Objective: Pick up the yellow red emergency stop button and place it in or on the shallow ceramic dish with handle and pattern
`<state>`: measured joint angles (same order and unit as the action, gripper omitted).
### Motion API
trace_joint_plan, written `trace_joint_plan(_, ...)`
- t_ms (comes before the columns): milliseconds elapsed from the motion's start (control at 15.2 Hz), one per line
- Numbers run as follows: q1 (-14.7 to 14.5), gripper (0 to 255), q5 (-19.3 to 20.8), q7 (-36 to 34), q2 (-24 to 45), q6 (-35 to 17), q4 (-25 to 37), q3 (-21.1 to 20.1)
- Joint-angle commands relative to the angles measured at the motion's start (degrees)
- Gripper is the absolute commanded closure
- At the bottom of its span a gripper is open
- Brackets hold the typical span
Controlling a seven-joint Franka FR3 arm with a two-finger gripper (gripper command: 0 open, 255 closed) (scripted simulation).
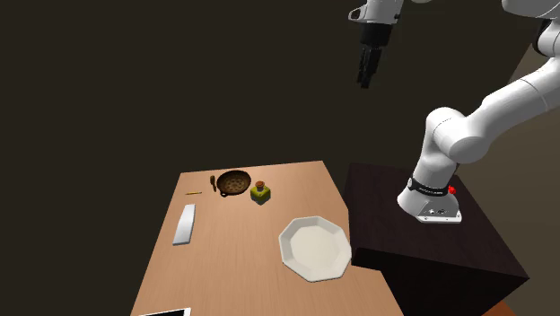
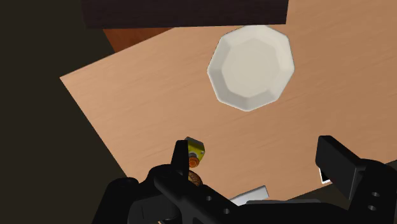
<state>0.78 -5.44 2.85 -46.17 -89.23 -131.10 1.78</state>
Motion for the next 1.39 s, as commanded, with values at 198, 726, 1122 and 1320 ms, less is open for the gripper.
trace_joint_plan(198,0.16,0,-0.16,-0.52,2.23,-6.24,-3.71,-0.75)
trace_joint_plan(726,0.47,0,-0.57,-1.97,12.02,-23.22,-10.12,-2.6)
trace_joint_plan(1122,0.7,0,-0.58,-3.23,22.71,-35.72,-11.36,-3.76)
trace_joint_plan(1320,0.87,0,-0.38,-3.98,28.87,-41.59,-10.8,-4.24)
